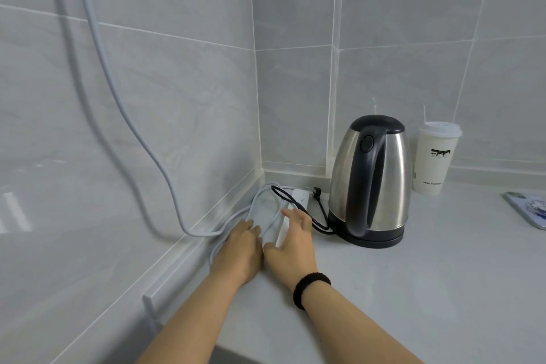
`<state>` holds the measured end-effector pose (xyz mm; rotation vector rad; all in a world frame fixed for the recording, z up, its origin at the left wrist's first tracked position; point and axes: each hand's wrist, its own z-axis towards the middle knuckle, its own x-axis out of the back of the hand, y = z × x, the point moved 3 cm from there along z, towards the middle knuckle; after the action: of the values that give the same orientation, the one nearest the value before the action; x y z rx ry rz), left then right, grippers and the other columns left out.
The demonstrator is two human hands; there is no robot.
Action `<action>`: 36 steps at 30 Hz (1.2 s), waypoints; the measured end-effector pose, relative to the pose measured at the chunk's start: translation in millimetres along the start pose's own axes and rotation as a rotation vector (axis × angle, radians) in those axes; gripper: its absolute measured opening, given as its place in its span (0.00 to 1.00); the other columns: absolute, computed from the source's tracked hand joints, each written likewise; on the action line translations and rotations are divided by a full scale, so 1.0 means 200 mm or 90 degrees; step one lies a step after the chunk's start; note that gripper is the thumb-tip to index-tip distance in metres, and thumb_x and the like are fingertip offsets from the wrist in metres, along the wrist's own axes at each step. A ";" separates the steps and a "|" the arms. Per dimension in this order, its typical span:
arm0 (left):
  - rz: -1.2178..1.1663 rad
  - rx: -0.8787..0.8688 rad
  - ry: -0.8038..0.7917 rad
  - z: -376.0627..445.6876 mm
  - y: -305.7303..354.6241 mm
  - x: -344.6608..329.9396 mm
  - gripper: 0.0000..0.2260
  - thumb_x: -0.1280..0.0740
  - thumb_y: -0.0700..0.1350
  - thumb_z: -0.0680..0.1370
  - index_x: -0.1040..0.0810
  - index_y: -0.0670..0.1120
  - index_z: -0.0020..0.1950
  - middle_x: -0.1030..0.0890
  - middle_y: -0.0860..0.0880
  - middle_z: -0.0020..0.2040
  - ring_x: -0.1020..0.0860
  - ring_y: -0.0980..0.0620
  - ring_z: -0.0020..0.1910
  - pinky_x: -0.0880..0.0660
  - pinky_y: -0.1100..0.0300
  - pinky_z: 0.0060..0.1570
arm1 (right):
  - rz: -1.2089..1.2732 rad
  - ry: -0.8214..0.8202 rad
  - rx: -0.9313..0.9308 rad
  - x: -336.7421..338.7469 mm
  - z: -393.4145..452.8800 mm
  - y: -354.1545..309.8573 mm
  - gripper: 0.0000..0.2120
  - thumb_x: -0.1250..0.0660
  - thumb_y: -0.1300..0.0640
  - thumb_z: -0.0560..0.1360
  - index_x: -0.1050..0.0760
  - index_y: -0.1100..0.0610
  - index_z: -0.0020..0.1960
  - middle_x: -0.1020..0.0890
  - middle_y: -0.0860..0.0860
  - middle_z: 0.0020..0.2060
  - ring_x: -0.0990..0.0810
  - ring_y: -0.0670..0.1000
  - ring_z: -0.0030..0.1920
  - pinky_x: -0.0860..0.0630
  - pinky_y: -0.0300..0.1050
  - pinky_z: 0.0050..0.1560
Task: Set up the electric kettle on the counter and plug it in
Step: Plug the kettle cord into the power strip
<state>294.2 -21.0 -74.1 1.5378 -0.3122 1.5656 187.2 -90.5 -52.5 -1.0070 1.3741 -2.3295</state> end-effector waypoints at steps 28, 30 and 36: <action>-0.239 -0.189 0.355 -0.31 0.27 0.10 0.11 0.44 0.46 0.74 0.24 0.47 0.51 0.21 0.55 0.45 0.23 0.56 0.45 0.25 0.58 0.43 | 0.100 0.070 -0.014 0.19 -0.12 0.03 0.24 0.38 0.67 0.74 0.35 0.54 0.67 0.36 0.47 0.63 0.29 0.45 0.60 0.28 0.43 0.62; -0.264 -0.208 0.345 -0.33 0.35 0.08 0.10 0.43 0.45 0.74 0.25 0.48 0.51 0.22 0.55 0.44 0.23 0.56 0.44 0.26 0.61 0.43 | 0.066 0.089 -0.005 0.27 -0.14 0.07 0.20 0.38 0.69 0.73 0.30 0.54 0.62 0.32 0.47 0.60 0.27 0.45 0.56 0.27 0.39 0.55; -0.311 -0.166 0.332 -0.30 0.50 0.02 0.09 0.38 0.41 0.74 0.26 0.50 0.53 0.23 0.58 0.45 0.26 0.59 0.42 0.29 0.70 0.42 | 0.006 0.103 -0.009 0.46 -0.20 0.17 0.15 0.38 0.70 0.71 0.24 0.51 0.46 0.21 0.46 0.47 0.24 0.39 0.47 0.30 0.27 0.41</action>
<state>181.3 -33.2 -42.3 0.8749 0.1437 1.4001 89.3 -130.9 -52.9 -0.8304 1.4520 -2.4438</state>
